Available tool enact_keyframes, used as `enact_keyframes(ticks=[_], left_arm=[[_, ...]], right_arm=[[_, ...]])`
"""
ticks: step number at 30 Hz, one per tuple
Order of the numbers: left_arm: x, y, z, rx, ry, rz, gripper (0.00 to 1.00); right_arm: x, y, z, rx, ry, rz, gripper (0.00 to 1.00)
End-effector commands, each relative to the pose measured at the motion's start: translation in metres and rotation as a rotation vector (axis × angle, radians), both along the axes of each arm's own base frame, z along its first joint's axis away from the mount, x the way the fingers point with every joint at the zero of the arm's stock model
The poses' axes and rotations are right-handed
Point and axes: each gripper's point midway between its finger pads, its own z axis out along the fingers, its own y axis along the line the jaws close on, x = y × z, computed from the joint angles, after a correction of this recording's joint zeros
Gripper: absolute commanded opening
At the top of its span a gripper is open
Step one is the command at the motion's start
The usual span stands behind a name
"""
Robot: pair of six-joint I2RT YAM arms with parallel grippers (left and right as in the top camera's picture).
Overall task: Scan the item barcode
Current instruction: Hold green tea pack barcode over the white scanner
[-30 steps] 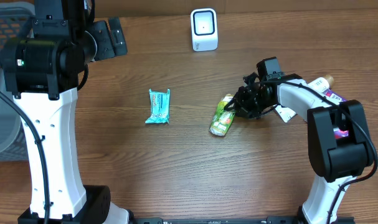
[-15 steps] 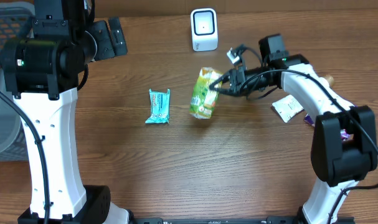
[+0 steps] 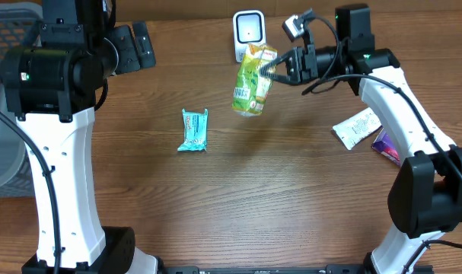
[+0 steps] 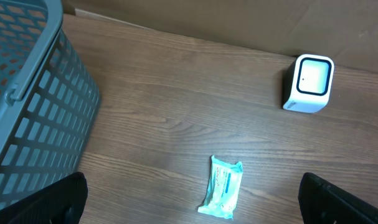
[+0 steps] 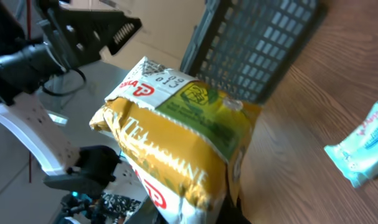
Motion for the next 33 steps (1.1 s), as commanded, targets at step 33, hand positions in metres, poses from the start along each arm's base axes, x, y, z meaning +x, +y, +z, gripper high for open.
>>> enact_keyframes(ticks=[33], left_arm=[[0.002, 0.002, 0.002, -0.002, -0.011, 0.02, 1.0]], right_arm=[[0.072, -0.007, -0.027, -0.393, -0.112, -0.494, 0.04]])
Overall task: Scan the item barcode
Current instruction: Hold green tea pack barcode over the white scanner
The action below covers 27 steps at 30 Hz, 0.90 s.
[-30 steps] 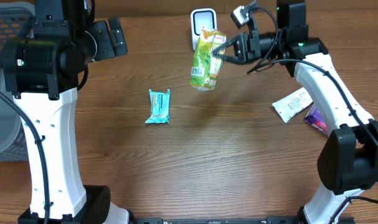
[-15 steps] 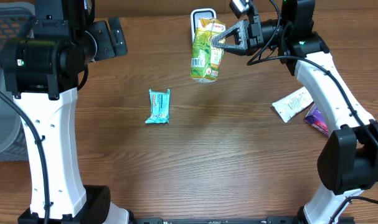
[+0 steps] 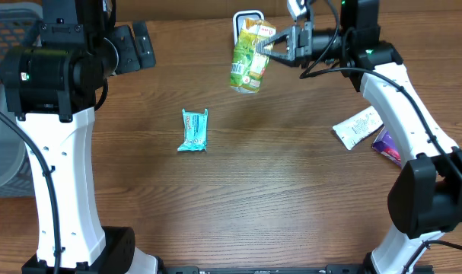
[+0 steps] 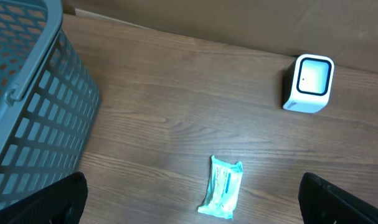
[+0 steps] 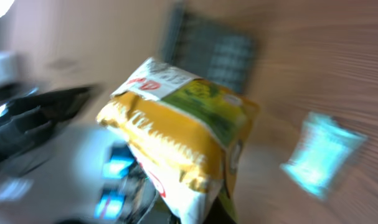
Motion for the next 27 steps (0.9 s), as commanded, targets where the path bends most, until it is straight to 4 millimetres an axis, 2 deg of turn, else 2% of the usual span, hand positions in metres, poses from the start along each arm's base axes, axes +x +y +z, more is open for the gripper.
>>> enact_keyframes(ticks=[1, 2, 3, 5, 6, 8, 13, 15, 18, 22, 25, 27], left_arm=[[0.002, 0.002, 0.002, -0.002, -0.01, 0.02, 1.0], [0.002, 0.002, 0.002, -0.002, -0.01, 0.02, 1.0], [0.002, 0.002, 0.002, -0.002, -0.01, 0.02, 1.0], [0.002, 0.002, 0.002, -0.002, -0.01, 0.02, 0.99], [0.002, 0.002, 0.002, -0.002, -0.01, 0.02, 1.0], [0.002, 0.002, 0.002, -0.001, -0.01, 0.019, 1.0], [0.002, 0.002, 0.002, -0.002, -0.01, 0.02, 1.0], [0.002, 0.002, 0.002, -0.002, -0.011, 0.02, 1.0], [0.002, 0.002, 0.002, -0.001, -0.01, 0.019, 1.0], [0.002, 0.002, 0.002, -0.001, -0.01, 0.019, 1.0], [0.002, 0.002, 0.002, -0.002, -0.01, 0.02, 1.0], [0.002, 0.002, 0.002, -0.002, -0.01, 0.02, 1.0]], right_arm=[[0.028, -0.014, -0.033, -0.356, -0.195, -0.241, 0.04], [0.031, -0.019, -0.046, -0.438, -0.196, -0.275, 0.04], [0.035, -0.031, -0.069, -0.622, -0.212, -0.35, 0.04], [0.039, -0.045, -0.082, -0.759, -0.229, -0.408, 0.04], [0.042, -0.067, -0.094, -0.91, -0.223, -0.494, 0.04], [0.044, -0.083, -0.097, -0.997, -0.223, -0.551, 0.04], [0.053, -0.089, -0.092, -0.978, -0.245, -0.577, 0.04], [0.059, -0.088, -0.086, -0.989, -0.316, -0.555, 0.04], [0.074, -0.097, -0.073, -1.072, -0.437, -0.604, 0.04], [0.09, -0.104, -0.035, -1.266, -0.661, -0.713, 0.04], [0.099, -0.09, -0.003, -1.359, -0.865, -0.757, 0.04], [0.105, -0.069, 0.015, -1.371, -1.016, -0.727, 0.04]])
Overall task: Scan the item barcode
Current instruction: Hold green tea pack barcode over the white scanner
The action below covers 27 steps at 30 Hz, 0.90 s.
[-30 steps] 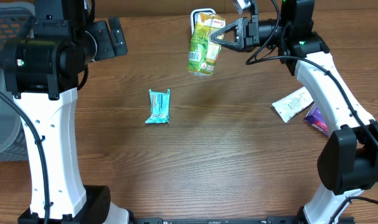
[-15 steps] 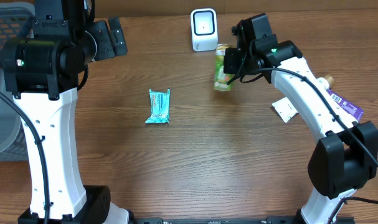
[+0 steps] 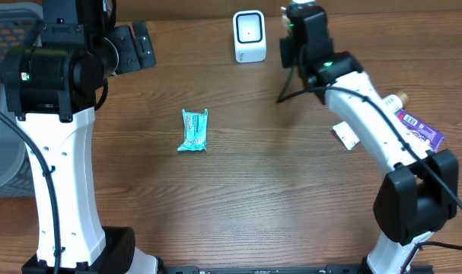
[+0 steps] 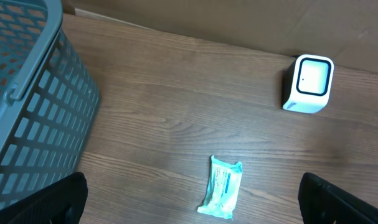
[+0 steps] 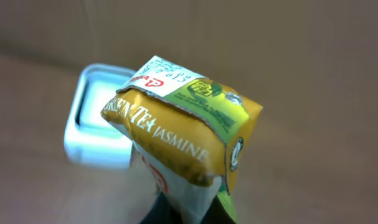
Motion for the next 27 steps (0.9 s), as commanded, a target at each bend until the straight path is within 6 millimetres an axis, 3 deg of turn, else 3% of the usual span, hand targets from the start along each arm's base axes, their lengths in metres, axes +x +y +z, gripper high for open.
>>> enact_keyframes(ticks=[1, 4, 10, 15, 23, 27], left_arm=[[0.002, 0.002, 0.002, -0.001, -0.011, 0.018, 1.0], [0.002, 0.002, 0.002, -0.001, -0.011, 0.018, 1.0], [0.002, 0.002, 0.002, -0.001, -0.011, 0.018, 1.0], [0.002, 0.002, 0.002, -0.001, -0.011, 0.018, 1.0], [0.002, 0.002, 0.002, -0.001, -0.011, 0.018, 1.0], [0.002, 0.002, 0.002, 0.0, -0.01, 0.018, 1.0]], right_arm=[[0.005, 0.018, 0.076, -0.244, -0.236, 0.048, 0.04], [0.016, 0.037, 0.084, -0.29, -0.32, 0.107, 0.04], [0.035, 0.083, 0.054, -0.225, -0.358, 0.353, 0.04], [0.05, 0.091, 0.029, -0.222, -0.38, 0.388, 0.04], [0.064, 0.098, -0.028, -0.311, -0.328, 0.423, 0.04], [0.067, 0.098, -0.041, -0.388, -0.325, 0.45, 0.04]])
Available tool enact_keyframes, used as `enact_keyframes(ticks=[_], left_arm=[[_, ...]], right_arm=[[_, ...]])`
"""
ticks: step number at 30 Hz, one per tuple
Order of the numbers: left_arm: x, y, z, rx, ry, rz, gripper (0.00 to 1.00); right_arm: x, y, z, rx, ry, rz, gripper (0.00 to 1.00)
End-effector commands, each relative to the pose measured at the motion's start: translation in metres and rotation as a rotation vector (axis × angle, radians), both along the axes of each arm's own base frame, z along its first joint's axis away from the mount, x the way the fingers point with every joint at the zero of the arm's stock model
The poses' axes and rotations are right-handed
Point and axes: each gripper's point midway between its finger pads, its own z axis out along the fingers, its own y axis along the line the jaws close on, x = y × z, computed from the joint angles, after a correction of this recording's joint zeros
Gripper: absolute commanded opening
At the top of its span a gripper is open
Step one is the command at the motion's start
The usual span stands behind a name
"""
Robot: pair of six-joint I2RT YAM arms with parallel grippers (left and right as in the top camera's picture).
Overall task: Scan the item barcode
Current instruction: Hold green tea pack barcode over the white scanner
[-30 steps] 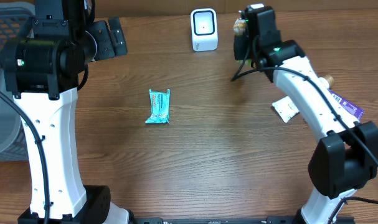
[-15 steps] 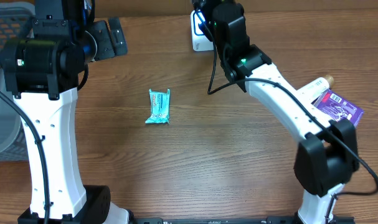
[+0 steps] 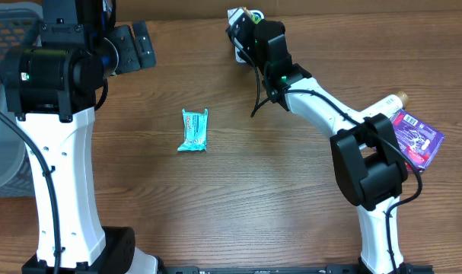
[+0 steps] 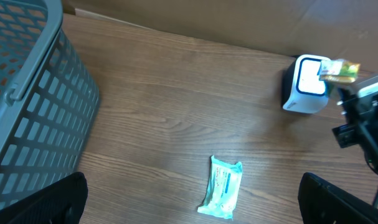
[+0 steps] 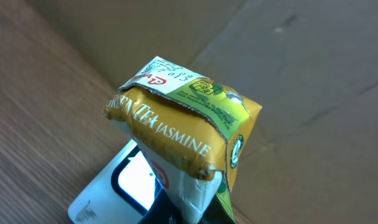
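A yellow-green jasmine tea packet (image 5: 182, 134) fills the right wrist view, and my right gripper (image 5: 192, 214) is shut on its lower end. Just behind and below it lies the white scanner (image 5: 123, 190) with its screen lit. From the left wrist, the packet (image 4: 339, 70) hangs at the scanner's (image 4: 306, 85) right top corner. Overhead, the right gripper (image 3: 250, 23) covers most of the scanner at the table's far edge. My left gripper (image 4: 192, 211) stands open, high over the left side.
A teal wipes packet (image 3: 193, 129) lies left of centre. A purple packet (image 3: 417, 139) sits at the right, beside the right arm. A grey mesh basket (image 4: 27, 106) stands at the far left. A cardboard wall runs behind the scanner.
My right gripper has moved left with the tea packet, from right of the scanner to directly over it. The packet now shows in the left wrist view. The left arm is unchanged.
The right gripper first held the tea packet hanging in front and to the right of the scanner. Then it held it closer, just before the scanner. Then the wrist had turned and stood right of the scanner. Now the packet is against the scanner's lit screen.
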Motion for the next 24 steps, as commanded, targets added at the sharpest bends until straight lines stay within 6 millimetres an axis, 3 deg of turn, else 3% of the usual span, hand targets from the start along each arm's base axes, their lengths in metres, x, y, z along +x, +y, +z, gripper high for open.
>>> enact_keyframes(ticks=[1, 10, 17, 24], left_arm=[[0.002, 0.002, 0.002, 0.0, -0.01, 0.018, 1.0], [0.002, 0.002, 0.002, -0.001, -0.01, 0.018, 0.99], [0.002, 0.002, 0.002, -0.001, -0.011, 0.018, 1.0], [0.002, 0.002, 0.002, 0.0, -0.01, 0.018, 1.0]], right_arm=[[0.007, 0.004, 0.024, -0.062, -0.089, 0.025, 0.04], [0.001, 0.013, 0.029, -0.446, -0.208, 0.089, 0.04], [-0.001, 0.024, 0.035, -0.441, -0.244, 0.133, 0.04], [0.002, 0.019, 0.03, -0.43, -0.226, 0.159, 0.04]])
